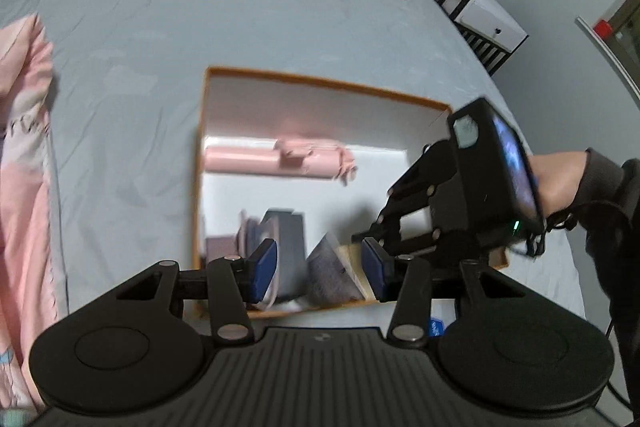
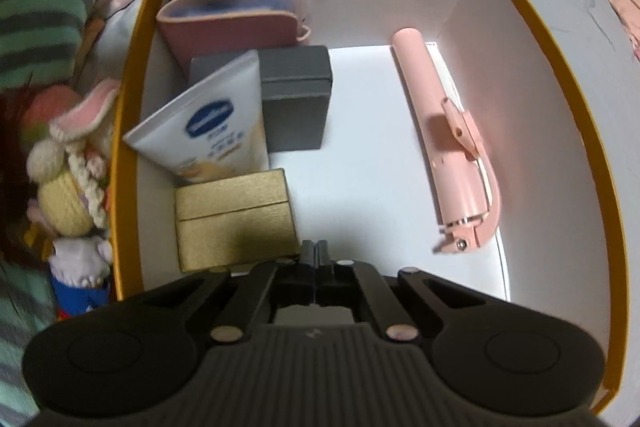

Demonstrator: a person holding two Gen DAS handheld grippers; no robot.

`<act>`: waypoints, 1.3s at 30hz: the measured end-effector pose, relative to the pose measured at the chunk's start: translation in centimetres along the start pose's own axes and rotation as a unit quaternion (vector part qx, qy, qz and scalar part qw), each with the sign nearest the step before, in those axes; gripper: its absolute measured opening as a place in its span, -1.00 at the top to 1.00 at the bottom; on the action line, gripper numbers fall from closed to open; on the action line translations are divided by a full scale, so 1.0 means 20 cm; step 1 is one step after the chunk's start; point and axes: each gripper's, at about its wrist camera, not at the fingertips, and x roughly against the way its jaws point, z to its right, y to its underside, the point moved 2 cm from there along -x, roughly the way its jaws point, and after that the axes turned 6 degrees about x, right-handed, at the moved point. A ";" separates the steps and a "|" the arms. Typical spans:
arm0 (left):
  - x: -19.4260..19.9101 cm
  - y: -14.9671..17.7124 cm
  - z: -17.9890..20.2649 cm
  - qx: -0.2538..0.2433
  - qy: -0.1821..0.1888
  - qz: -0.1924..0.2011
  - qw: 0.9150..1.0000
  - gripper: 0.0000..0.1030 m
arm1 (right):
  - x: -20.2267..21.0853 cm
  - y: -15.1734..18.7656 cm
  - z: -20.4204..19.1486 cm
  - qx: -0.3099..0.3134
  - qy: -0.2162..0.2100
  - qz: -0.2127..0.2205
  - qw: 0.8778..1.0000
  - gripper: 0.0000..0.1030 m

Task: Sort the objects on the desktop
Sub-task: 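Release both items in the orange box and withdraw both grippers, then grasp the crocheted bunny with the left gripper while the right grasps the Donald Duck plush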

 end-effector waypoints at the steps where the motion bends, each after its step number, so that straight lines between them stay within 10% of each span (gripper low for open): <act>1: 0.00 0.01 -0.02 0.002 -0.001 -0.003 1.000 -0.04 | 0.00 -0.01 0.01 -0.005 -0.002 -0.002 1.000 1.00; 11: 0.10 0.13 -0.05 -0.030 0.009 -0.004 1.000 -0.04 | 0.06 0.01 -0.01 -0.048 0.037 -0.017 0.998 1.00; 20: 0.19 0.37 -0.03 -0.078 0.018 -0.026 0.996 -0.04 | 0.56 0.14 -0.17 -0.178 0.159 0.097 0.966 0.94; 27: 0.12 0.61 0.07 -0.170 -0.015 -0.049 0.984 -0.06 | 0.66 0.21 -0.59 -0.235 0.163 0.151 0.946 0.89; 39: -0.10 0.70 0.01 -0.010 -0.027 -0.068 0.997 -0.07 | 0.31 0.28 -1.00 -0.419 0.110 0.131 0.892 0.49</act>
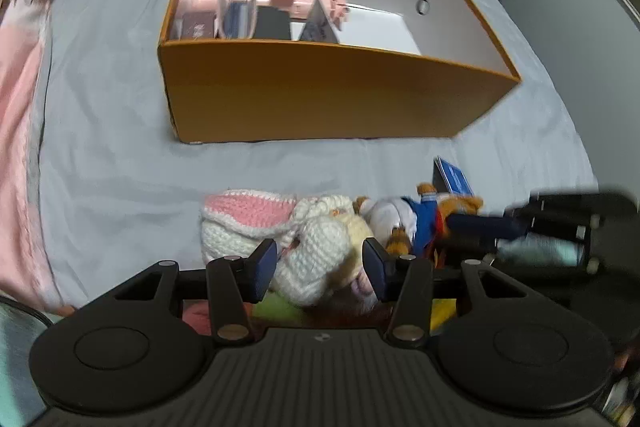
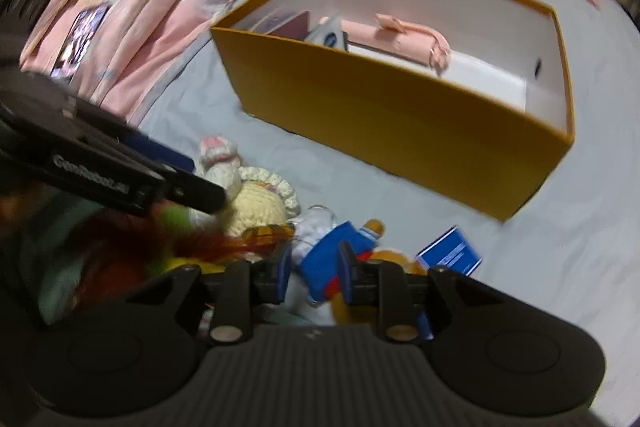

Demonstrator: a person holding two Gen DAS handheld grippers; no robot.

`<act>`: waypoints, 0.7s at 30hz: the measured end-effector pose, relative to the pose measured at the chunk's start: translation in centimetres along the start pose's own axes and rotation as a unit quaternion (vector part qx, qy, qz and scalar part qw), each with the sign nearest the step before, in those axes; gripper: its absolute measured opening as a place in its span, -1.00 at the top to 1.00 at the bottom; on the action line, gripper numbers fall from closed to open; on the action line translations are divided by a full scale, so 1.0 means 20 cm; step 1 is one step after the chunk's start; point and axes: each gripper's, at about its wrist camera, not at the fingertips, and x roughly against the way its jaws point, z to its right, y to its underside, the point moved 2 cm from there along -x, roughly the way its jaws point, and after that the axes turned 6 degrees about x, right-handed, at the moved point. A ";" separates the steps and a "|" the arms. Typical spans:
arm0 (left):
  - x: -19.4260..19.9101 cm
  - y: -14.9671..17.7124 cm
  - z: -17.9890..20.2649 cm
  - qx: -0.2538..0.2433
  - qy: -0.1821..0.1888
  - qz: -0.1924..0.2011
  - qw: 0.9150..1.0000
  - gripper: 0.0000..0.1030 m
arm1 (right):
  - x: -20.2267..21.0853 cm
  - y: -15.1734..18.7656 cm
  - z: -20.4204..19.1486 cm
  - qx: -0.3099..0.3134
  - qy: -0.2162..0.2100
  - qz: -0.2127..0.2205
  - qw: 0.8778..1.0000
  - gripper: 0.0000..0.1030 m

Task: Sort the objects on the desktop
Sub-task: 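Grasp the crocheted bunny with the left gripper while the right grasps the Donald Duck plush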

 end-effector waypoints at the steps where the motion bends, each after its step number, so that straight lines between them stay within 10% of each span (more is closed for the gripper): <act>1: -0.01 -0.01 0.00 0.011 -0.001 0.002 1.000 -0.07 | -0.01 0.00 0.00 -0.015 0.002 0.000 1.000 0.48; 8: -0.08 -0.03 0.02 0.013 -0.019 -0.001 1.000 0.28 | -0.03 -0.01 0.07 -0.131 0.033 -0.001 0.991 0.43; 21: 0.11 -0.04 0.04 -0.085 0.022 0.030 0.996 0.49 | -0.05 0.02 0.12 0.068 0.059 -0.084 0.992 -0.07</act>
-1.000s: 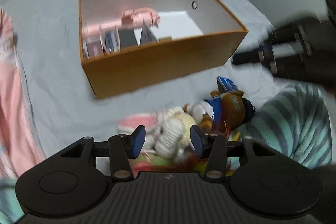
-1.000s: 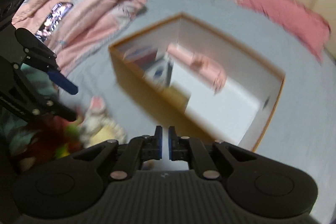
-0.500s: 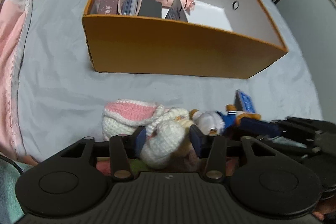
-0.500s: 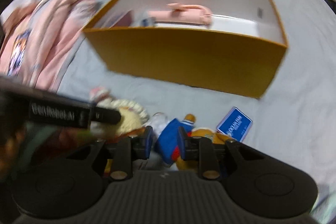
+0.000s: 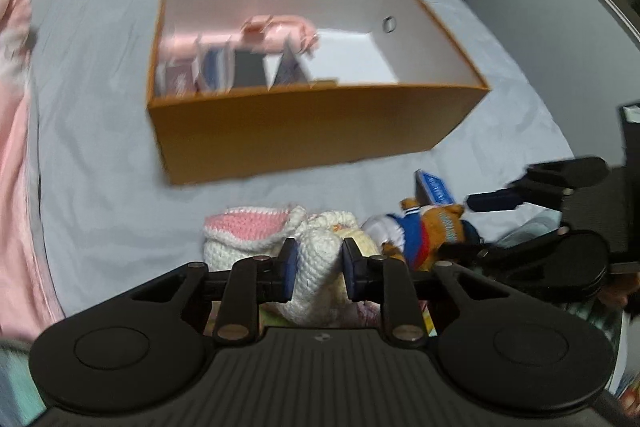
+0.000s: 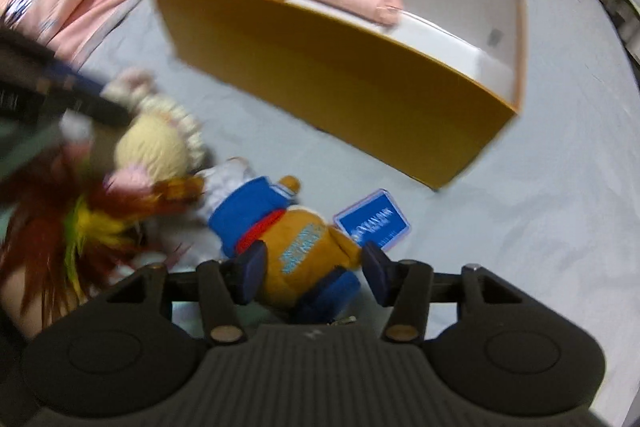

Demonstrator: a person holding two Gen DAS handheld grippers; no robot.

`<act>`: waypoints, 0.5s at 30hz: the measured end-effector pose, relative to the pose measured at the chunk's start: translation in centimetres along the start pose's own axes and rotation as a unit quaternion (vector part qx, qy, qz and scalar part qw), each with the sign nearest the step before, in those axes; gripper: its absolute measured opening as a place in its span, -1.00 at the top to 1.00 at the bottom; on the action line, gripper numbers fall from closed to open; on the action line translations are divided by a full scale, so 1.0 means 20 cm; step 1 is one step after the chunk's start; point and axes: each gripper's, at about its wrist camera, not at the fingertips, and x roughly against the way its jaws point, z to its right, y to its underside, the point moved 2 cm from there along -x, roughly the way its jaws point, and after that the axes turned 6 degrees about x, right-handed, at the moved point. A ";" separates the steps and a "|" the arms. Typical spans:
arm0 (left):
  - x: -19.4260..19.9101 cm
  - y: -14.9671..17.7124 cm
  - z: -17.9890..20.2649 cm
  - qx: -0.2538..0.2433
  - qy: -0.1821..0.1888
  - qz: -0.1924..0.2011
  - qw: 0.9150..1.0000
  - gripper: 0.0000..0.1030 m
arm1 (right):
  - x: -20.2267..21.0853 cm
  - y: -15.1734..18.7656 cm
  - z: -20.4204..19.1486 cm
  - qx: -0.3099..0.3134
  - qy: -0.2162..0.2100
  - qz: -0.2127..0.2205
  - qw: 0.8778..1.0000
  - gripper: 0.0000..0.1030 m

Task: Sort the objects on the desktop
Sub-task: 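Grasp the crocheted bunny with the left gripper while the right grasps the Donald Duck plush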

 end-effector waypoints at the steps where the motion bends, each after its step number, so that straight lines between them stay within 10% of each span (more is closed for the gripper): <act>1: 0.01 -0.01 0.01 -0.009 0.000 0.002 1.000 0.49 | 0.00 -0.01 -0.01 0.021 -0.007 0.002 1.000 -0.07; 8: 0.05 -0.05 0.10 -0.070 0.000 0.027 0.997 0.50 | -0.16 -0.04 -0.16 0.170 0.028 -0.039 0.984 -0.13; 15: -0.07 -0.03 0.08 -0.107 -0.031 -0.012 0.994 0.49 | -0.18 -0.07 -0.04 0.083 0.011 -0.029 0.996 -0.03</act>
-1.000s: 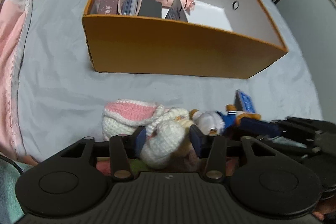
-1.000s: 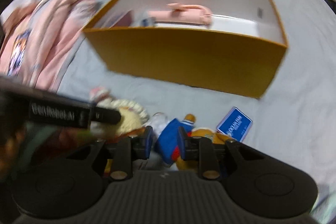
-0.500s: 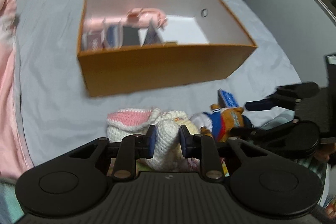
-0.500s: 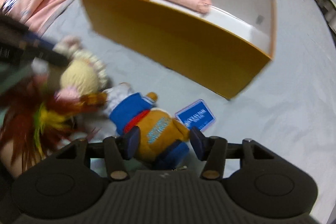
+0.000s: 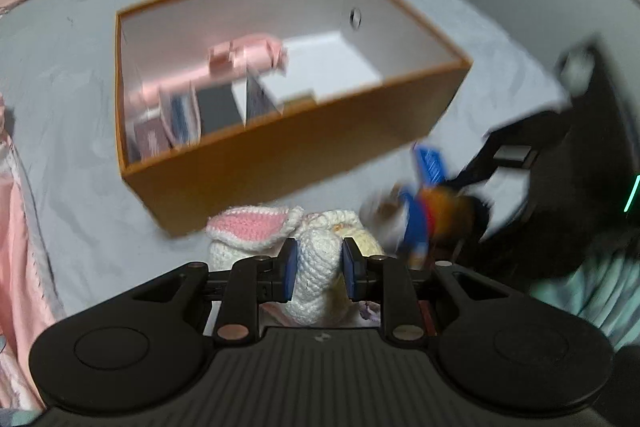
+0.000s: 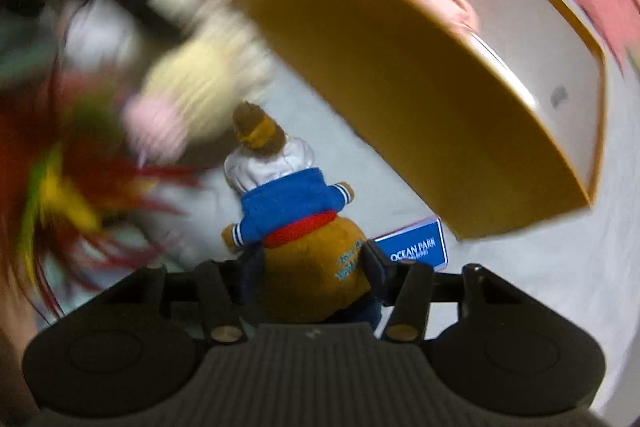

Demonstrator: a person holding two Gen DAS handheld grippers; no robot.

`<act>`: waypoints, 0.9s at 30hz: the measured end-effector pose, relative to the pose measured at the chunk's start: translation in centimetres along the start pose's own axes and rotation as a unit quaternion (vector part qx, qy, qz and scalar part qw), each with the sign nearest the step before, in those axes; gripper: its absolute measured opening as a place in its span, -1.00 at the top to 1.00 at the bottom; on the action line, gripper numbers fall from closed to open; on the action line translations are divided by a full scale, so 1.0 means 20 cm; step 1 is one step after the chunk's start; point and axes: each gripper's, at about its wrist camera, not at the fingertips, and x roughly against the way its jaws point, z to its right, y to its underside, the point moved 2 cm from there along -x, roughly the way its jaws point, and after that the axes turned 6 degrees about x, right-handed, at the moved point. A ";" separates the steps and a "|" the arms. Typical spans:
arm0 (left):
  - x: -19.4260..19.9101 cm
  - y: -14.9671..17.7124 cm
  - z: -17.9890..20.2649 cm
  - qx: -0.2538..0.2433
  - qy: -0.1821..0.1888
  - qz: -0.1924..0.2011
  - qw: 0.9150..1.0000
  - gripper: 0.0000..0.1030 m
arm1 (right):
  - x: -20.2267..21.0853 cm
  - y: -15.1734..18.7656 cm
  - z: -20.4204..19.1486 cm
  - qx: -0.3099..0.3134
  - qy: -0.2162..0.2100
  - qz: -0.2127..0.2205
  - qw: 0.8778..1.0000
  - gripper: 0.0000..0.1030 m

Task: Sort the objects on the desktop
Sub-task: 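Grasp the crocheted bunny with the left gripper while the right grasps the Donald Duck plush, then lift the bunny with the left gripper while the right lifts the Donald Duck plush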

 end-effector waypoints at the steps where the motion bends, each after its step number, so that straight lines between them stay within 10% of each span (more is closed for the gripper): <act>1: -0.02 0.02 0.00 -0.006 -0.008 -0.013 1.000 0.49 | 0.02 0.01 0.05 -0.042 -0.010 0.006 0.999 -0.01; 8: 0.00 0.12 -0.13 0.056 -0.024 -0.049 0.997 0.40 | 0.05 0.05 0.25 -0.251 -0.063 0.042 0.965 -0.06; 17: 0.00 0.24 -0.25 0.200 -0.004 -0.067 0.977 0.08 | 0.15 0.00 0.16 -0.211 0.014 0.096 0.973 -0.09; 21: -0.02 0.27 -0.24 0.210 -0.020 -0.073 0.975 0.18 | 0.23 -0.03 0.07 -0.202 -0.040 0.157 0.966 0.41; 27: 0.06 0.24 -0.31 0.279 0.021 -0.019 0.960 -0.01 | 0.01 -0.16 -0.07 -0.166 -0.038 0.128 0.977 0.66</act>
